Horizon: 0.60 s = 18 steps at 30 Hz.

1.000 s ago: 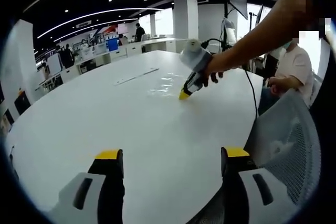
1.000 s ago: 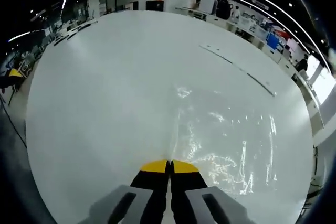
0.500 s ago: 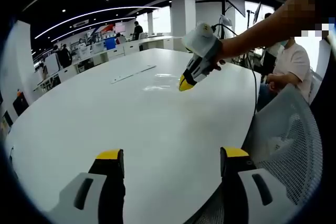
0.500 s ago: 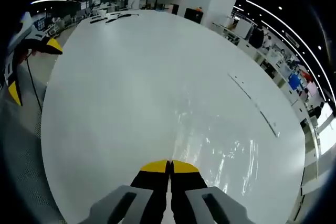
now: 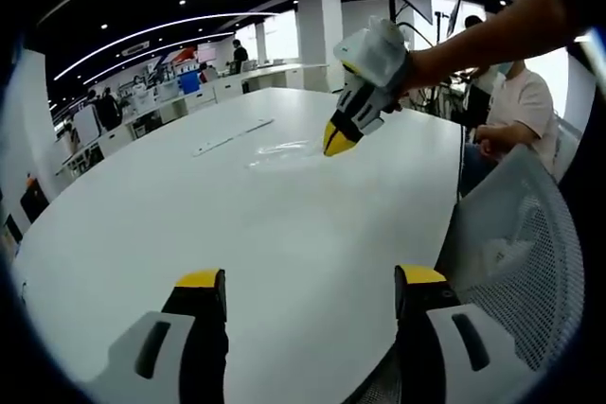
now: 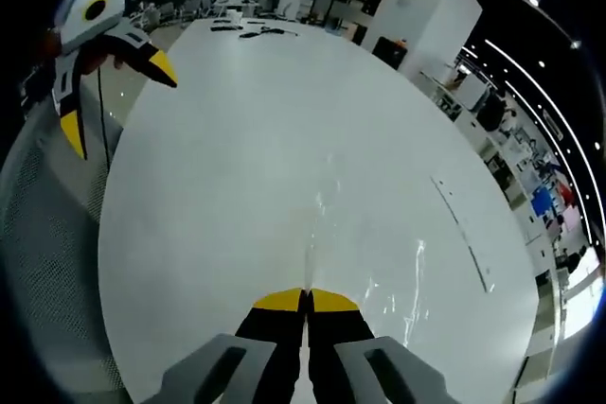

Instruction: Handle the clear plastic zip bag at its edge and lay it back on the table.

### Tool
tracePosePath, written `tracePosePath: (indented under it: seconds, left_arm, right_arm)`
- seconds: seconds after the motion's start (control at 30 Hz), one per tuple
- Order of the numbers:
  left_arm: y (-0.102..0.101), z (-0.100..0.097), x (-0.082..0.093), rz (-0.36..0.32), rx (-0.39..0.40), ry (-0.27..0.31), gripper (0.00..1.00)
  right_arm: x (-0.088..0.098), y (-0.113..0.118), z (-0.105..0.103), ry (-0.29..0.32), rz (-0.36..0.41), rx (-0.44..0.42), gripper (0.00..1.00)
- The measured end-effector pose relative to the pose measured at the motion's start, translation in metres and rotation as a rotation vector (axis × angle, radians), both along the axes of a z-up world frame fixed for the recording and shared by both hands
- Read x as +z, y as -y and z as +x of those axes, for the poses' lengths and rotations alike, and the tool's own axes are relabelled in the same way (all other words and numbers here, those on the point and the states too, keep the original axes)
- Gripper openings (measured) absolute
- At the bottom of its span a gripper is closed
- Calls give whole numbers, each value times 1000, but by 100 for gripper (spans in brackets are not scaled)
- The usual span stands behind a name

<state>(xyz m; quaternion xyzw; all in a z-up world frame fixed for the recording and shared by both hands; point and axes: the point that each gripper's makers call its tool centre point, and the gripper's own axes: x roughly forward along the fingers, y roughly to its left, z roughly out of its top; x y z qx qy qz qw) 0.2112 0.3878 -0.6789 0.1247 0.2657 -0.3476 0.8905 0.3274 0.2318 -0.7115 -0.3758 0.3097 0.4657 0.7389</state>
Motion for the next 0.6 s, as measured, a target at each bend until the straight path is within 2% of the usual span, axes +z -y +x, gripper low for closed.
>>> tracePosePath:
  seconds: [0.23, 0.6]
  left_arm:
    - [4, 0, 3, -6, -5, 2, 70]
    - [6, 0, 3, 5, -27, 6, 69]
  right_arm:
    - [10, -5, -9, 28, 8, 46, 0]
    - [25, -12, -36, 48, 17, 130, 0]
